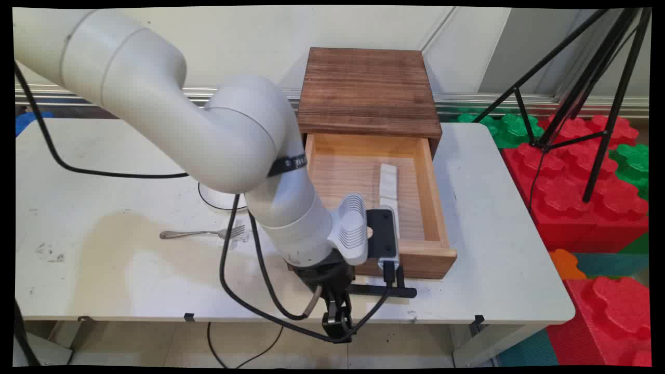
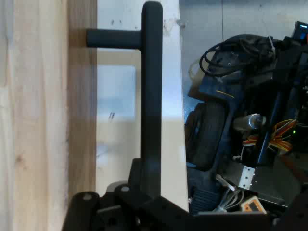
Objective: Pick up the knife from the left of the white plate
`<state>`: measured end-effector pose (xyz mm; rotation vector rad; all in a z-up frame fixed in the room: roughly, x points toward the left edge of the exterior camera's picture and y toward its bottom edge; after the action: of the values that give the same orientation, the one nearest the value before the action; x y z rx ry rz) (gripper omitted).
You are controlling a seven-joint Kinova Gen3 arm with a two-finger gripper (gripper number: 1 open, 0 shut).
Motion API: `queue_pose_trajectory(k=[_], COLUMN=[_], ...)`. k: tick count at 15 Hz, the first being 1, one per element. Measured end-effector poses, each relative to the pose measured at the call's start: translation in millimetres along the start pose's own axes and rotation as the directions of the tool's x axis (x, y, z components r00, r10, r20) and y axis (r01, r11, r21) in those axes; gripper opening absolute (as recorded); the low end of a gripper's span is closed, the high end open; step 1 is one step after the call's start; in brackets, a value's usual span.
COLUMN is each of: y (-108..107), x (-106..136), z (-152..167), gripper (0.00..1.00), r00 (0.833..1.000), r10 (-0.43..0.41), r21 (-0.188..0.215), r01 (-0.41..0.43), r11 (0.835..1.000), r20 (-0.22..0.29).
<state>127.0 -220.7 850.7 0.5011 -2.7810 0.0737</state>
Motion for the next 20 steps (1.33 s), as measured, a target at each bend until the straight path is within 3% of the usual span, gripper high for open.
queue_pose_trajectory(k=[7,12,20], y=[5.9,4.7,-20.9], x=[-14.6,-30.3,-64.0], z=[-30.8,-70.3,-140.4], gripper=[1.00,1.00,1.00], r00=[0.998,0.993,0.988], r10=[0.045,0.074,0.071], r21=[0.036,0.068,0.116], r01=[-0.043,-0.068,-0.055], r11=[0.998,0.995,0.992], r20=[-0.043,-0.089,-0.137])
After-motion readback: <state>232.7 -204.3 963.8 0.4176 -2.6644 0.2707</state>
